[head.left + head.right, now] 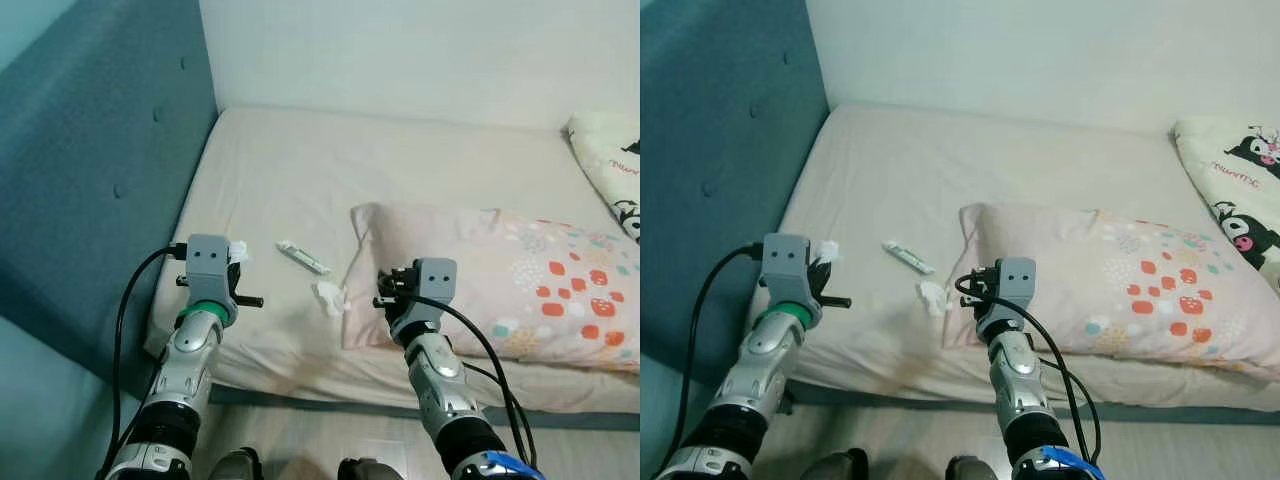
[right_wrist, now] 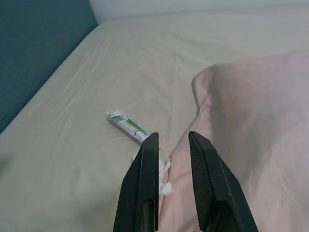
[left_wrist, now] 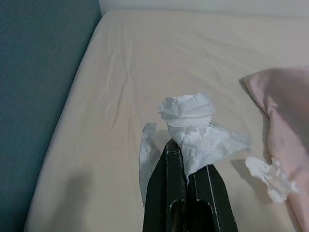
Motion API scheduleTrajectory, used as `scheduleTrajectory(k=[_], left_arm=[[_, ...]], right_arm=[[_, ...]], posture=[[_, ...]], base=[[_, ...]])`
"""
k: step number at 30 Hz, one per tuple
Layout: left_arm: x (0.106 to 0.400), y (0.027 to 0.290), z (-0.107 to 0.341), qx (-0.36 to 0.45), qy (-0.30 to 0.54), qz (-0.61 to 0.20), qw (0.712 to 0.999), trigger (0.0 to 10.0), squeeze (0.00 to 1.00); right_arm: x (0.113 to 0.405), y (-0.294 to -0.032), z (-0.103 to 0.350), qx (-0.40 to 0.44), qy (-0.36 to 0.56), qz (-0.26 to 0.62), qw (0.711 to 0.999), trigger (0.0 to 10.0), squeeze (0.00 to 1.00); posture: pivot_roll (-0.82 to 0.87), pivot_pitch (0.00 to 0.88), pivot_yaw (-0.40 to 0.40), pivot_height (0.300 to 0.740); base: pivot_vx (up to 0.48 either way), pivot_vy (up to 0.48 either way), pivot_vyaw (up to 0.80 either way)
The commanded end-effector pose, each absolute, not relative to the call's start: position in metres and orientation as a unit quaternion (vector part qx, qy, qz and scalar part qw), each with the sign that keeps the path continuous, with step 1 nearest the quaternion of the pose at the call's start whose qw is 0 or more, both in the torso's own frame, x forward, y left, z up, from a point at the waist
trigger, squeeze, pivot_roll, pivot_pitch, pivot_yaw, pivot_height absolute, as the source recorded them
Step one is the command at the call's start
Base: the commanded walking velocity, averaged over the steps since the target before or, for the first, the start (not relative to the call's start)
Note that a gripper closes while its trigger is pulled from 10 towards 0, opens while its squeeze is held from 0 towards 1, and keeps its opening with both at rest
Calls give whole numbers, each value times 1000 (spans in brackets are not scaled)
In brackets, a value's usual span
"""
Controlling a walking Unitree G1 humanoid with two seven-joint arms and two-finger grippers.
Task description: Clean up the room
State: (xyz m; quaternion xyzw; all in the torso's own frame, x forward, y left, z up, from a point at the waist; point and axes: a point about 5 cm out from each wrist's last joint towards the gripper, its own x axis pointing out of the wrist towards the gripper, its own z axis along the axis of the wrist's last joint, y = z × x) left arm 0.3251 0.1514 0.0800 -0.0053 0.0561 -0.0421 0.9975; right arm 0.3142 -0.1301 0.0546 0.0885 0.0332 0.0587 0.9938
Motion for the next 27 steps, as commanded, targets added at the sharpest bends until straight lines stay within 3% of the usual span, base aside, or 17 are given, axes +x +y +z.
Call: scheduleTrajectory(k=[1, 27], left_arm=[[322, 152, 76, -4, 66, -44, 997, 10000, 0], [321, 156, 78, 12, 68, -56, 996, 10000, 0]], right_arm=[[311, -131, 49, 93, 45, 55, 993, 10000, 0], [308, -125, 45, 108, 50, 50, 992, 10000, 0]], posture=[[110, 49, 0, 740], [133, 55, 20, 740]], base=[[-281, 0, 0], [-279, 0, 0]])
